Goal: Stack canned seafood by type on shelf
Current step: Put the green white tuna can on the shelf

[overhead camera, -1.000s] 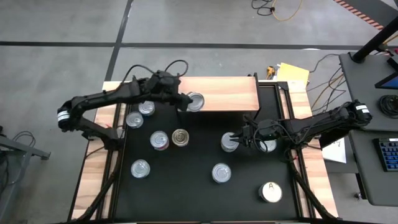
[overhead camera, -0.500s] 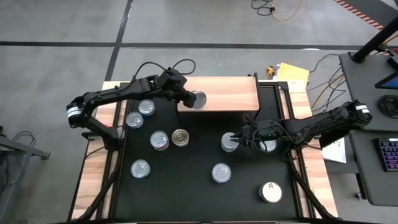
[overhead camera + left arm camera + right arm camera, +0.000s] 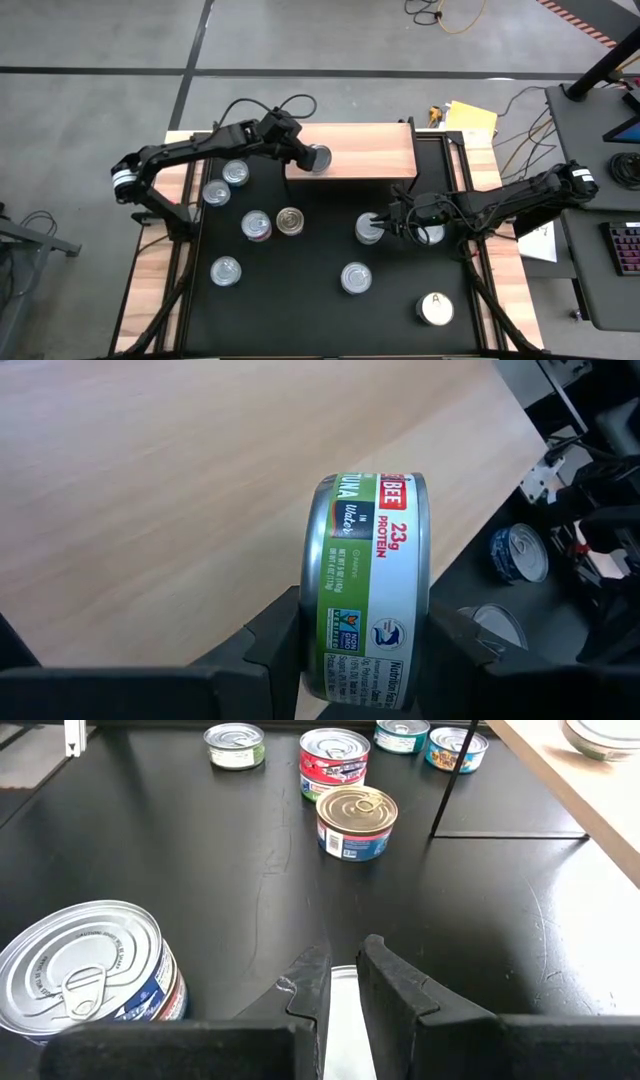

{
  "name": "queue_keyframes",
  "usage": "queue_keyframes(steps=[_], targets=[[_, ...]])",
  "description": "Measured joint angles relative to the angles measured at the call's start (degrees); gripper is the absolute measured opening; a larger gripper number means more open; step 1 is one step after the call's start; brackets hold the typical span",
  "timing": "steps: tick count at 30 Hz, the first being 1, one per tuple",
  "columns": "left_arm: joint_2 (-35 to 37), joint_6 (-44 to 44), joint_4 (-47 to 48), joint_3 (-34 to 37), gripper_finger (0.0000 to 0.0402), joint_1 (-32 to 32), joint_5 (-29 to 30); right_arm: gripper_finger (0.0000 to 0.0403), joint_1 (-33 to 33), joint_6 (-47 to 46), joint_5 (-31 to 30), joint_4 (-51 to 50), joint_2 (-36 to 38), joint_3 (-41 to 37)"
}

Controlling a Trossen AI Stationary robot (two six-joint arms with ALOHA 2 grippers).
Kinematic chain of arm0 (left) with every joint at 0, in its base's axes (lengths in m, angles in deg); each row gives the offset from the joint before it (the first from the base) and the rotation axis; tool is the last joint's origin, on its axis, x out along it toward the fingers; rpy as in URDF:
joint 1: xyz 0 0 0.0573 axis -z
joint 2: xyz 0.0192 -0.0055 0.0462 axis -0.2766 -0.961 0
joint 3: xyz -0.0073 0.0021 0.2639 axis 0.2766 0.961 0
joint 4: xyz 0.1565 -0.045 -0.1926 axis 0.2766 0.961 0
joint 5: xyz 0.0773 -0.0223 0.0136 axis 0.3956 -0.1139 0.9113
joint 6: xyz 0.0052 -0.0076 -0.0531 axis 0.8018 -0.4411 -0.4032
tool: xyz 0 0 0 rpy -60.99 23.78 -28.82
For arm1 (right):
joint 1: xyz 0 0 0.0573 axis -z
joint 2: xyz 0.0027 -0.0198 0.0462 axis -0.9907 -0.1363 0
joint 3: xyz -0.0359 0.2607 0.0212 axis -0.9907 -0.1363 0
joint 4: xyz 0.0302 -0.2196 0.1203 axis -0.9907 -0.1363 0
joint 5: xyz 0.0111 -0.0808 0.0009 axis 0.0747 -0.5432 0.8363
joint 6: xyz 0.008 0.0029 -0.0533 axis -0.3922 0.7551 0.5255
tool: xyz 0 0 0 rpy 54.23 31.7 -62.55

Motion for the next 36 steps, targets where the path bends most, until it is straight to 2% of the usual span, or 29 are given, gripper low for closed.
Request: queue_keyframes(steps=[5, 10, 16, 20, 25, 30, 36], targets=[[-0.3, 0.0, -0.3, -0.1, 0.0132, -0.1, 1.6, 0.0043, 0.0, -0.5, 0.0, 0.0, 0.0, 0.0], [-0.4, 0.7, 0.3, -0.1, 0.0172, -0.1, 6.1, 0.0043, 0.0, -1.0, 0.0, 0.0, 0.0, 0.0], [-0.5, 0.7, 0.4, 0.0, 0.0224, -0.3, 6.2, 0.0043, 0.0, -1.0, 0.0, 0.0, 0.0, 0.0], [-0.5, 1.0, 0.4, 0.0, 0.0243, -0.3, 6.4, 0.0043, 0.0, -1.0, 0.0, 0.0, 0.0, 0.0], [-0.5, 1.3, 0.3, 0.0, 0.0255, -0.3, 9.5, 0.0043, 0.0, -0.9, 0.0, 0.0, 0.0, 0.0], [-0.5, 5.3, 1.3, -1.3, 0.0262, -0.3, 10.1, 0.0043, 0.0, -0.9, 0.0, 0.0, 0.0, 0.0], [-0.4, 16.9, 6.0, -7.6, 0.0262, 0.8, 10.6, 0.0043, 0.0, -0.9, 0.0, 0.1, 0.0, 0.0]])
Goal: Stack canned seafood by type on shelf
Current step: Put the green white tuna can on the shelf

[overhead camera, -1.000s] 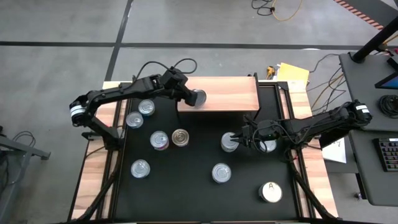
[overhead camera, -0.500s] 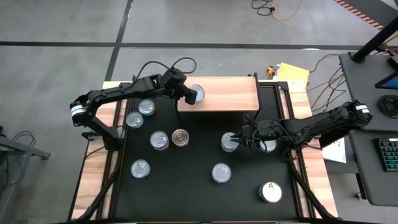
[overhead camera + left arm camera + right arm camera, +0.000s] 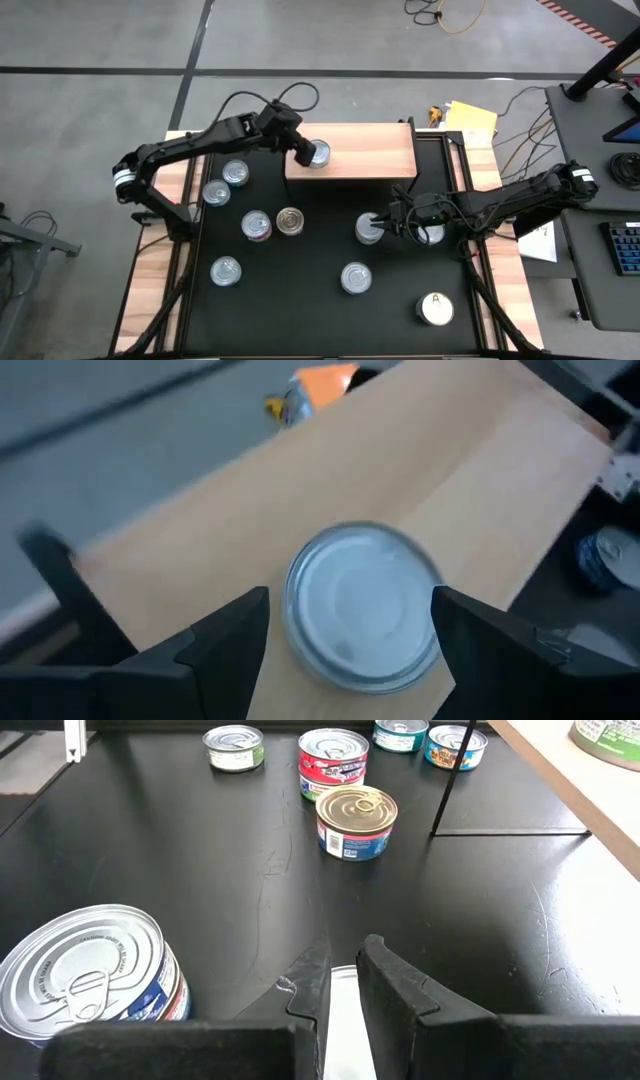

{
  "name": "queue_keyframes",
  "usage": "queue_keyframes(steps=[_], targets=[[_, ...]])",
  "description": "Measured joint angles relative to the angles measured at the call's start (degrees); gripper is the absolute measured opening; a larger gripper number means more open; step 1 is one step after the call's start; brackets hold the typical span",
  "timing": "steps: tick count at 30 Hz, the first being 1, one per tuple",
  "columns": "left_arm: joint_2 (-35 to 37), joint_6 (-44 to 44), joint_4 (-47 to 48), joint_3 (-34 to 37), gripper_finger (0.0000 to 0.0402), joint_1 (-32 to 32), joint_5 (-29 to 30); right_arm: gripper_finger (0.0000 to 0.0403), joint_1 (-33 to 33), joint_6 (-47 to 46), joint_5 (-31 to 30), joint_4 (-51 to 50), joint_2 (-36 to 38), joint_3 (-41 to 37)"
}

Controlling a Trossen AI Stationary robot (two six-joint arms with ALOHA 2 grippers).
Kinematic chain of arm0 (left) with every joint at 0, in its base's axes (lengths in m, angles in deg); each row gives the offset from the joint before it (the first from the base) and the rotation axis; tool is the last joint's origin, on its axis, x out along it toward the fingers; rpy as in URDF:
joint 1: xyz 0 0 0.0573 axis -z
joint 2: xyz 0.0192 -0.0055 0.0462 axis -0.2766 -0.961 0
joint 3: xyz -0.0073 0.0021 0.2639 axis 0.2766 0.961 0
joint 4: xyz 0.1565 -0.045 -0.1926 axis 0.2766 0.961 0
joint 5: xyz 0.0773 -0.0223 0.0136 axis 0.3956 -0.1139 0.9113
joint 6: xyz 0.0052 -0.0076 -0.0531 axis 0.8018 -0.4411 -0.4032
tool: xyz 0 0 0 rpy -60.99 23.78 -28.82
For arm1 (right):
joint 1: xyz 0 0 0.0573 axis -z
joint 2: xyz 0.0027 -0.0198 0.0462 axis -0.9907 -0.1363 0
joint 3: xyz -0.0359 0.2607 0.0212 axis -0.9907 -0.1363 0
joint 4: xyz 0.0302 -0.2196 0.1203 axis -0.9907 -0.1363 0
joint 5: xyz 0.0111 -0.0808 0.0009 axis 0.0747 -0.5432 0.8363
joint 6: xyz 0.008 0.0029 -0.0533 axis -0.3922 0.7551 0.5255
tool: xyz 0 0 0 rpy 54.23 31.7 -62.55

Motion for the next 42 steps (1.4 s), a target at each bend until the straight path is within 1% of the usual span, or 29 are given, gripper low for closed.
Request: queue_keyframes(steps=[2, 4, 7, 10, 14, 15, 22, 28, 32, 35, 42], targets=[[0.2, 6.7, 0.2, -1.4, 0.0257, 1.6, -0.8, 0.0043, 0.0, -0.3, 0.0, 0.0, 0.0, 0.0], [0.4, 13.6, 0.4, -1.9, 0.0244, 3.8, -3.0, 0.0043, 0.0, -0.8, 0.0, 0.0, 0.0, 0.0], [0.3, 20.8, 0.5, -0.8, 0.0210, 7.3, -3.4, 0.0043, 0.0, -2.1, 0.0, 0.0, 0.0, 0.0], [-0.2, 23.0, 0.9, 0.6, 0.0150, 10.1, 0.3, 0.0043, 0.0, -3.0, 0.0, 0.3, 0.0, 0.0], [-0.2, 24.1, -1.4, 2.8, 0.0034, 11.7, 8.8, 0.0043, 0.0, -3.0, 0.0, 0.7, 0.0, 0.0], [-0.2, 24.0, -1.8, 3.3, 0.0018, 11.6, 10.3, 0.0043, 0.0, -3.2, -0.1, 1.0, 0.0, 0.0], [-0.8, 22.8, -5.1, 4.5, 0.0002, 9.8, 10.9, 0.0043, 0.0, -3.7, -0.1, 1.8, 0.0, 0.0], [-2.3, 22.7, -5.6, 4.7, 0.0000, 9.5, 10.8, 0.0043, 0.0, -3.6, -0.1, 1.7, 0.0, 0.0], [-5.1, 22.7, -6.2, 4.9, 0.0000, 9.5, 10.9, 0.0043, 0.0, -3.3, -0.1, 1.7, 0.0, 0.0], [-6.5, 22.8, -7.8, 4.9, 0.0000, 9.5, 12.8, 0.0043, 0.0, -3.1, -0.1, 1.7, 0.0, 0.0], [-6.9, 23.0, -7.7, 4.8, 0.0000, 9.5, 13.5, 0.0043, 0.0, -2.9, -0.1, 1.7, 0.0, 0.0]])
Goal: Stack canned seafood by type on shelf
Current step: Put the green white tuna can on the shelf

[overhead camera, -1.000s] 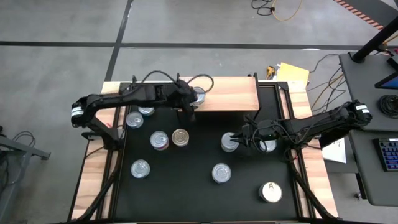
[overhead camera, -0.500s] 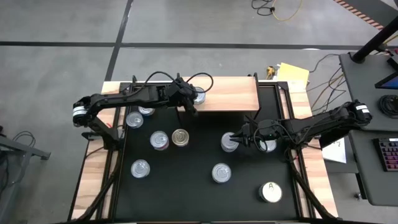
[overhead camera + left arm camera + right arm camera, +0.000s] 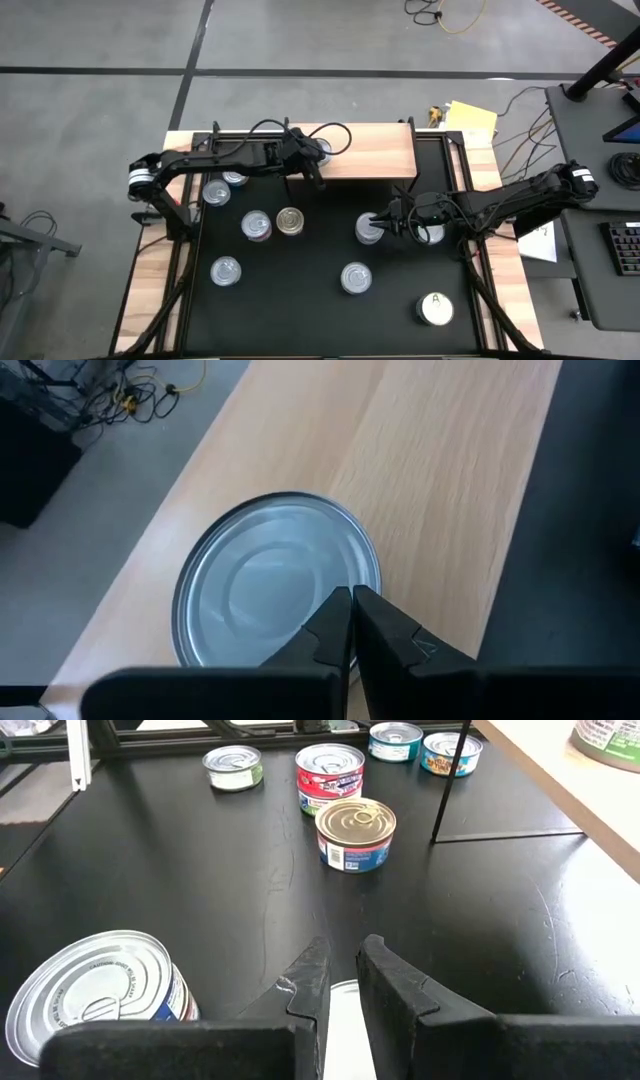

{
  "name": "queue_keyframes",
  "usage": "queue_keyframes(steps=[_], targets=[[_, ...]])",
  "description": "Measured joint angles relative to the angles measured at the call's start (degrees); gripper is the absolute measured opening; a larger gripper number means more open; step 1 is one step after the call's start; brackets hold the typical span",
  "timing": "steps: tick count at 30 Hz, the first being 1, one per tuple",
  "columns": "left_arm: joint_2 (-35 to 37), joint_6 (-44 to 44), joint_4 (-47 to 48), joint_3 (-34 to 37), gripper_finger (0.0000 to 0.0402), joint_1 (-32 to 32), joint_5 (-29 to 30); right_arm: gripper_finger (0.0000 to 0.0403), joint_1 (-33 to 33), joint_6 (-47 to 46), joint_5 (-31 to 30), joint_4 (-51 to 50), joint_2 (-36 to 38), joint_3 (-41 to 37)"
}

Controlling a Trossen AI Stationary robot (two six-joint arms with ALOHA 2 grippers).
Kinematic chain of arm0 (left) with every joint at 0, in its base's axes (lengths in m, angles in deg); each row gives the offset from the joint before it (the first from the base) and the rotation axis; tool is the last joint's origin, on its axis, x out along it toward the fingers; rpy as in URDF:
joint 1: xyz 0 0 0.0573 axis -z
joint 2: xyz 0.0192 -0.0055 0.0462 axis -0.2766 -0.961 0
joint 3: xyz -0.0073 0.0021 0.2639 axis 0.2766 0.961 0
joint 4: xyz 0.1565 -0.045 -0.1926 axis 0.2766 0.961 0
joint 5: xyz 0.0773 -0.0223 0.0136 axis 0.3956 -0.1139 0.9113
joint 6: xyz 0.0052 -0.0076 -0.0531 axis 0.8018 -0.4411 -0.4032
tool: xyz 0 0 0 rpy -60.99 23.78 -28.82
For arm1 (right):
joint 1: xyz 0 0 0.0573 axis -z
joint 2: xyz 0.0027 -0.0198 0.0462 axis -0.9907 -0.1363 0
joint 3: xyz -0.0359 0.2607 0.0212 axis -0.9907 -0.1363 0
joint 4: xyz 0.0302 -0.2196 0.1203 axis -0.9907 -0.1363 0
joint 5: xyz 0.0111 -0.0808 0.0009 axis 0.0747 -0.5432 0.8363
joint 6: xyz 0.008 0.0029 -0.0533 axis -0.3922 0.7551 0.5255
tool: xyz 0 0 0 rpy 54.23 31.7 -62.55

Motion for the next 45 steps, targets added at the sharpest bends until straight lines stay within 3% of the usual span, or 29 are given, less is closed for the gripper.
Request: queue_keyframes(steps=[5, 19, 21, 26, 45], targets=[[1.3, 0.4, 3.3, 0.1, 0.0000, -0.2, 4.2, 0.0043, 0.0, 0.0, 0.0, -0.1, 0.0, 0.0], [1.7, -0.3, 9.5, -4.8, 0.0000, -3.3, 4.1, 0.0043, 0.0, 0.5, 0.0, -0.1, 0.0, -0.1], [1.7, 0.7, 9.4, -5.6, 0.0000, -3.3, 1.2, 0.0043, 0.0, 0.5, 0.0, -0.1, 0.0, -0.1], [1.8, 3.4, 10.8, -5.7, 0.0000, -3.2, -13.9, 0.0043, 0.0, 0.5, 0.0, -0.1, 0.0, -0.1], [-0.1, 2.7, 11.8, -5.6, 0.0000, -3.8, -10.6, 0.0043, 0.0, 0.4, 0.0, -0.1, 0.0, -0.2]])
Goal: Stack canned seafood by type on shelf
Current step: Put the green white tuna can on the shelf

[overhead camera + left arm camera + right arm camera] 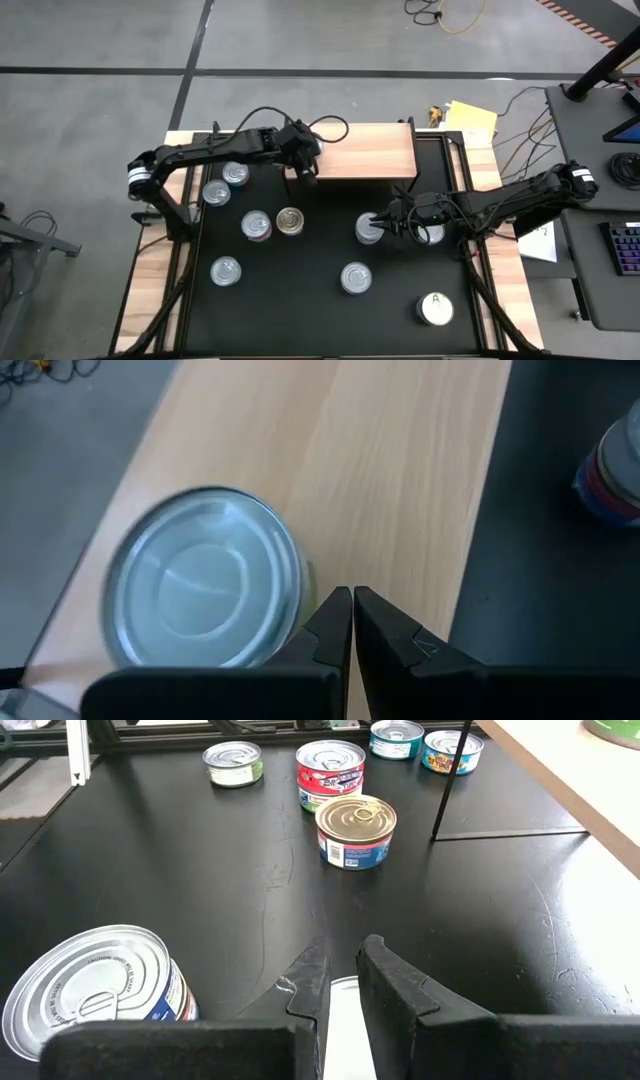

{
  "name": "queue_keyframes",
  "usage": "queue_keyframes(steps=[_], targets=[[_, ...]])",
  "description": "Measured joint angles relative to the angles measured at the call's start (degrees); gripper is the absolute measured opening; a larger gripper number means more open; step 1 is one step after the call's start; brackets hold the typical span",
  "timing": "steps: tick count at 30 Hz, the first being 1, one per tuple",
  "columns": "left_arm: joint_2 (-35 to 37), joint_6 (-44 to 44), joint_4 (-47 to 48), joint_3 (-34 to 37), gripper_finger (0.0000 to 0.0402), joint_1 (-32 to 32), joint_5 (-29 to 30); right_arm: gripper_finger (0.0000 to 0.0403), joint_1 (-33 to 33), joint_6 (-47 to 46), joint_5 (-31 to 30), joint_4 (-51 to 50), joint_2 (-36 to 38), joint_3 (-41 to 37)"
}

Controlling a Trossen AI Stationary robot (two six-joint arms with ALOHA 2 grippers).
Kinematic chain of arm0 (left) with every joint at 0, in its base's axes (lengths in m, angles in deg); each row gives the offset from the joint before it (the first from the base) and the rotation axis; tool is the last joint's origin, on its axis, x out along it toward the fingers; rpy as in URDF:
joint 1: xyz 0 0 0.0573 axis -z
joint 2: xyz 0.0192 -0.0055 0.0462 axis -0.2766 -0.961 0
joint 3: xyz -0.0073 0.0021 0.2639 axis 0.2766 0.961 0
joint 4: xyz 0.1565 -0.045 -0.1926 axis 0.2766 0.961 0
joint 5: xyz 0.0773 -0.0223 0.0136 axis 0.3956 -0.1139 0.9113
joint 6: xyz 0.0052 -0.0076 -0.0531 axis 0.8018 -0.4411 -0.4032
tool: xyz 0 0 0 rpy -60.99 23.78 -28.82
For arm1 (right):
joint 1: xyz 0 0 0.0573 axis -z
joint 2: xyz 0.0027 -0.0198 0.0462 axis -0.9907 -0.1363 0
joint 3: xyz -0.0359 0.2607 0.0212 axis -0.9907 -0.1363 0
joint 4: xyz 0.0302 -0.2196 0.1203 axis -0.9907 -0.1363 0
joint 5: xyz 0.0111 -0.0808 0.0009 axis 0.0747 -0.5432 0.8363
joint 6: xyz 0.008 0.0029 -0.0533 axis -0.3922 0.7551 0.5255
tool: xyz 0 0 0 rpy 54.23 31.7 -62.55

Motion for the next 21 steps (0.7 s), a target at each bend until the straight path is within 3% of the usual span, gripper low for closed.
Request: queue_keyframes(steps=[4, 10, 21], targets=[[-1.5, 0.0, 0.0, 0.0, 0.0000, 0.0, 0.4, 0.0043, 0.0, 0.0, 0.0, 0.0, 0.0, -0.1], [-2.7, -0.3, 1.9, 0.0, 0.0000, -0.2, 9.1, 0.0043, 0.0, 0.1, 0.0, 0.0, 0.0, -0.1], [-2.0, -3.6, 8.0, -3.2, 0.0000, -0.4, 14.5, 0.0043, 0.0, 0.1, 0.0, -0.3, 0.0, -0.1]])
